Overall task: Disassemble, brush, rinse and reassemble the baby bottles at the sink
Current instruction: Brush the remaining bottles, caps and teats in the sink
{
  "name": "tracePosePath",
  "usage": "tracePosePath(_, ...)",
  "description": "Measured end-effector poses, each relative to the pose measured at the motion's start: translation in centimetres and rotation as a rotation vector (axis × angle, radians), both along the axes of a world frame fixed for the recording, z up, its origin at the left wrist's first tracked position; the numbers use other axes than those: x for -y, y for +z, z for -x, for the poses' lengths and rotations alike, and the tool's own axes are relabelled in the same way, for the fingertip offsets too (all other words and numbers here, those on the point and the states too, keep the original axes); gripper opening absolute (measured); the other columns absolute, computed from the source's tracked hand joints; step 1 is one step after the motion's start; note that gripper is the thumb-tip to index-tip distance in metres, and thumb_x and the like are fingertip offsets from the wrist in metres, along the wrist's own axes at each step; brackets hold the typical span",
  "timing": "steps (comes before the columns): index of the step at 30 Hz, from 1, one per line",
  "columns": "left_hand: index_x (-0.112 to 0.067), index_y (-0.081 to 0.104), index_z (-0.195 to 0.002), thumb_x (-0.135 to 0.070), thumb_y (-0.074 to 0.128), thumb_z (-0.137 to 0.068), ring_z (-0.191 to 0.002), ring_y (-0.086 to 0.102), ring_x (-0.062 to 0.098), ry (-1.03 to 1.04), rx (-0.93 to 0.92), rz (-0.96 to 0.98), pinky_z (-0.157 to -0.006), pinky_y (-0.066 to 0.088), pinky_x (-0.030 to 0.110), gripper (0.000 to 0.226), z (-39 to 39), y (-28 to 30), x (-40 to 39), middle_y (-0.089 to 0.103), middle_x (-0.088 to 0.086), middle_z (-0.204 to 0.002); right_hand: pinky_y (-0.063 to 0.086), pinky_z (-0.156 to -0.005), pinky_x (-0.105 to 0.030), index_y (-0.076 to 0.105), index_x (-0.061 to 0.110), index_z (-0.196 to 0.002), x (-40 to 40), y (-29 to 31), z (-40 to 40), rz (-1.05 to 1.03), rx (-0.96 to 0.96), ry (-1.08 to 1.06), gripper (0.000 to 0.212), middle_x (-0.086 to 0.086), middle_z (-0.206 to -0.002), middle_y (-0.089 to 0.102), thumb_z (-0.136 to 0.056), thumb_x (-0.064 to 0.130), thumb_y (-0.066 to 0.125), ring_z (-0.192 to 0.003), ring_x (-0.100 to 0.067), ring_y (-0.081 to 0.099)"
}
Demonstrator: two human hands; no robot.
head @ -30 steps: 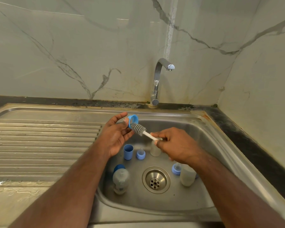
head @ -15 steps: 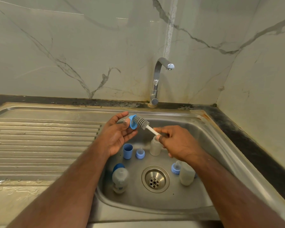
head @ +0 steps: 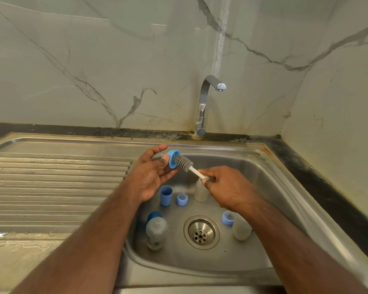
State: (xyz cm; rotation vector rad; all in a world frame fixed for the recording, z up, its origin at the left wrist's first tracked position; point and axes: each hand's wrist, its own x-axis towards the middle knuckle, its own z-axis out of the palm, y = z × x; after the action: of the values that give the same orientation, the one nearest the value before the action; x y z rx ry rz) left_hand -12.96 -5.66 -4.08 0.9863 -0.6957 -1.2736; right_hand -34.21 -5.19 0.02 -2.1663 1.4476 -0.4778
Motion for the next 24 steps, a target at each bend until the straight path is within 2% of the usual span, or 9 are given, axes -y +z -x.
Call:
tracePosePath(4,-0.02,0.063,-0.129,-0.002,0.056,-0.1,-0.102,0.074,0.028,0.01,0.002,-0.002,-0.088,0.06,0.043,0.035,-0.3,-0.2,0.1,0.074,0.017,-0.116,0.049,-0.056,-0.02,0.063,0.037,-0.132,-0.1,0.7,0.4,-0.056,0.015,0.043,0.034,0.012,-0.072,0.06,-0.101,0.026,0.056,-0.057,-0.006,0.054)
tracePosePath(7,-0.019,0.062,-0.129,-0.003,0.056,-0.1,-0.106,0.073,0.03,-0.002,-0.001,-0.01,-0.093,0.058,0.047,0.034,-0.1,-0.2,0.1,0.075,0.015,-0.114,0.053,-0.065,-0.023,0.06,0.039,-0.134,-0.3,0.5,0.2,0.014,0.059,-0.005,0.035,0.016,-0.081,0.062,-0.102,0.028,0.055,-0.064,-0.006,0.058)
tracePosePath(9,-0.02,0.062,-0.129,-0.003,0.056,-0.1,-0.108,0.073,0.03,0.0,0.015,-0.012,-0.094,0.058,0.047,0.034,0.0,-0.2,0.1,0.075,0.014,-0.115,0.053,-0.074,-0.025,0.057,0.041,-0.137,-0.2,0.2,0.0,0.079,-0.034,-0.025,0.037,0.015,-0.1,0.069,-0.102,0.031,0.053,-0.076,-0.005,0.06)
tracePosePath(12,-0.021,0.062,-0.129,-0.005,0.057,-0.1,-0.105,0.073,0.029,0.014,0.016,-0.005,-0.09,0.06,0.043,0.034,-0.2,-0.1,0.0,0.074,0.015,-0.116,0.046,-0.064,-0.021,0.059,0.041,-0.135,-0.2,0.3,-0.1,0.048,-0.112,0.018,0.036,0.011,-0.097,0.071,-0.101,0.029,0.054,-0.073,-0.006,0.061)
tracePosePath(14,-0.021,0.062,-0.129,-0.005,0.056,-0.1,-0.106,0.072,0.03,0.015,0.015,-0.004,-0.09,0.059,0.044,0.034,-0.3,-0.1,0.1,0.072,0.017,-0.117,0.047,-0.055,-0.02,0.063,0.039,-0.131,-0.3,0.4,0.1,-0.059,-0.002,0.052,0.034,0.009,-0.082,0.068,-0.1,0.025,0.056,-0.058,-0.005,0.058)
tracePosePath(16,-0.02,0.062,-0.131,-0.004,0.056,-0.1,-0.108,0.072,0.031,0.001,0.001,-0.008,-0.094,0.058,0.048,0.035,-0.3,-0.1,0.1,0.072,0.017,-0.12,0.042,-0.044,-0.021,0.066,0.036,-0.127,-0.2,0.2,0.4,-0.188,0.227,-0.007,0.032,0.001,-0.074,0.065,-0.1,0.022,0.057,-0.045,-0.005,0.051)
tracePosePath(19,-0.018,0.06,-0.134,-0.003,0.055,-0.1,-0.112,0.071,0.033,-0.017,-0.019,-0.007,-0.097,0.056,0.052,0.037,-0.2,-0.2,0.1,0.072,0.015,-0.121,0.035,-0.04,-0.023,0.067,0.031,-0.124,-0.2,-0.3,0.2,-0.337,0.454,-0.102,0.029,-0.005,-0.072,0.063,-0.1,0.018,0.056,-0.043,-0.011,0.048)
tracePosePath(22,-0.017,0.06,-0.134,-0.003,0.054,-0.101,-0.111,0.071,0.032,-0.023,-0.035,-0.003,-0.093,0.058,0.05,0.036,-0.2,0.0,0.0,0.071,0.016,-0.123,0.033,-0.04,-0.023,0.067,0.028,-0.125,-0.7,-0.5,-0.5,-0.399,0.542,-0.078,0.031,-0.006,-0.071,0.062,-0.101,0.015,0.055,-0.044,-0.013,0.046)
tracePosePath(24,-0.016,0.06,-0.134,-0.002,0.054,-0.101,-0.109,0.072,0.033,-0.022,-0.05,-0.001,-0.09,0.059,0.048,0.035,-0.3,0.0,0.1,0.071,0.017,-0.123,0.034,-0.04,-0.023,0.066,0.03,-0.128,-0.8,-0.4,-0.5,-0.361,0.508,-0.034,0.033,-0.003,-0.069,0.062,-0.1,0.015,0.057,-0.045,-0.012,0.046)
